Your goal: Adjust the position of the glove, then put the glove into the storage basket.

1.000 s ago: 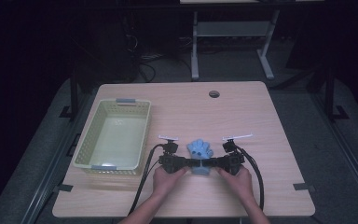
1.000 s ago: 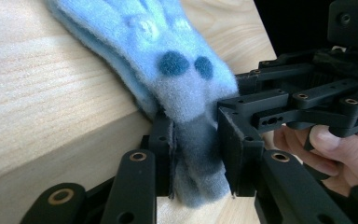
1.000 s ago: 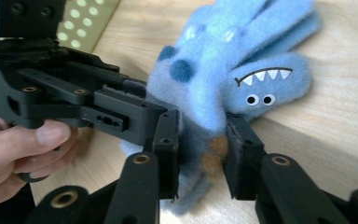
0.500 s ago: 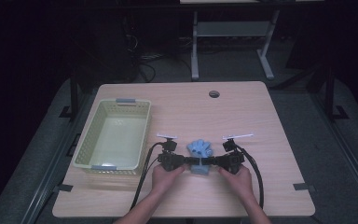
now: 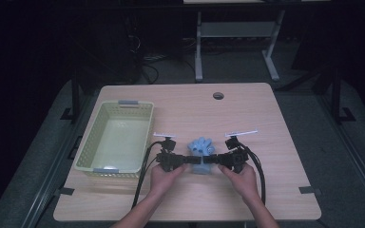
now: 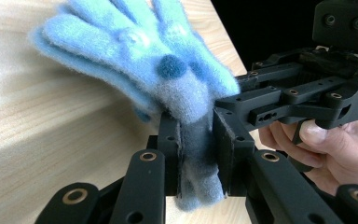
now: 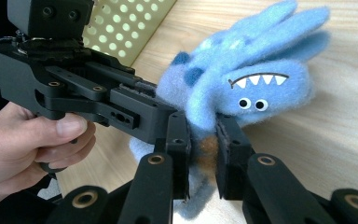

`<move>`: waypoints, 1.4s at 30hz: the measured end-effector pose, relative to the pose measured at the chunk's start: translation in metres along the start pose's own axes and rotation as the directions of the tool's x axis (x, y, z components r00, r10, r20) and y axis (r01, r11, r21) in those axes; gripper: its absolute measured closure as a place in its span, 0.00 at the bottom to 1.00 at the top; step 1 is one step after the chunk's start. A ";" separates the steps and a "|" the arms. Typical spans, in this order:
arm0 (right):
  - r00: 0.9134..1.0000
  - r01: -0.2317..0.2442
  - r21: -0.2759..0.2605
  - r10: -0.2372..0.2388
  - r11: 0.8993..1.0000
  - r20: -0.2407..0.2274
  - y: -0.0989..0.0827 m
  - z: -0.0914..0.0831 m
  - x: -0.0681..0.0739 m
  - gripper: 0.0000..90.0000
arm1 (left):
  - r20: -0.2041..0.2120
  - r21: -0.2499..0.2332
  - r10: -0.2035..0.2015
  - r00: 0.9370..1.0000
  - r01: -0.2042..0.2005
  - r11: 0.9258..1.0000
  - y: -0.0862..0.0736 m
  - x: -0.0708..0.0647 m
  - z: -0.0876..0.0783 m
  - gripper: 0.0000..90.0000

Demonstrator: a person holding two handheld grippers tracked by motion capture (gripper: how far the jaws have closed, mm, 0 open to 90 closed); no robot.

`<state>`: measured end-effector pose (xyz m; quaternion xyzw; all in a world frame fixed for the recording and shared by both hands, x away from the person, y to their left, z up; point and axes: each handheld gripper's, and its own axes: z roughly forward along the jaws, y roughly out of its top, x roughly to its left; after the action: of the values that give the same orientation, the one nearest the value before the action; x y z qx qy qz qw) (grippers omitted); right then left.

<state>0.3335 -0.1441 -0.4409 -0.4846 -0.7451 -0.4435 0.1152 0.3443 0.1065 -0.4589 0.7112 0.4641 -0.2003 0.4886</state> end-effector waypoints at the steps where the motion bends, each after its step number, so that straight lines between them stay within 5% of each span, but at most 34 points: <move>1: 1.000 0.002 0.003 -0.002 1.000 0.000 0.001 0.000 0.001 0.86 | 0.000 -0.002 0.002 1.000 -0.002 1.000 0.000 -0.001 -0.001 0.81; 16: 0.998 0.053 -0.021 -0.053 0.998 -0.015 0.014 -0.008 0.025 0.86 | 0.013 -0.028 0.044 0.999 -0.044 0.999 0.008 -0.018 -0.026 0.81; 42: 0.990 0.136 0.005 -0.135 0.991 -0.047 0.054 0.005 0.066 0.86 | 0.004 -0.079 0.067 0.998 -0.067 0.995 0.023 -0.023 -0.080 0.81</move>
<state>0.3458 -0.0921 -0.3744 -0.4219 -0.7753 -0.4583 0.1042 0.3392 0.1640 -0.3954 0.7058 0.4458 -0.1678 0.5244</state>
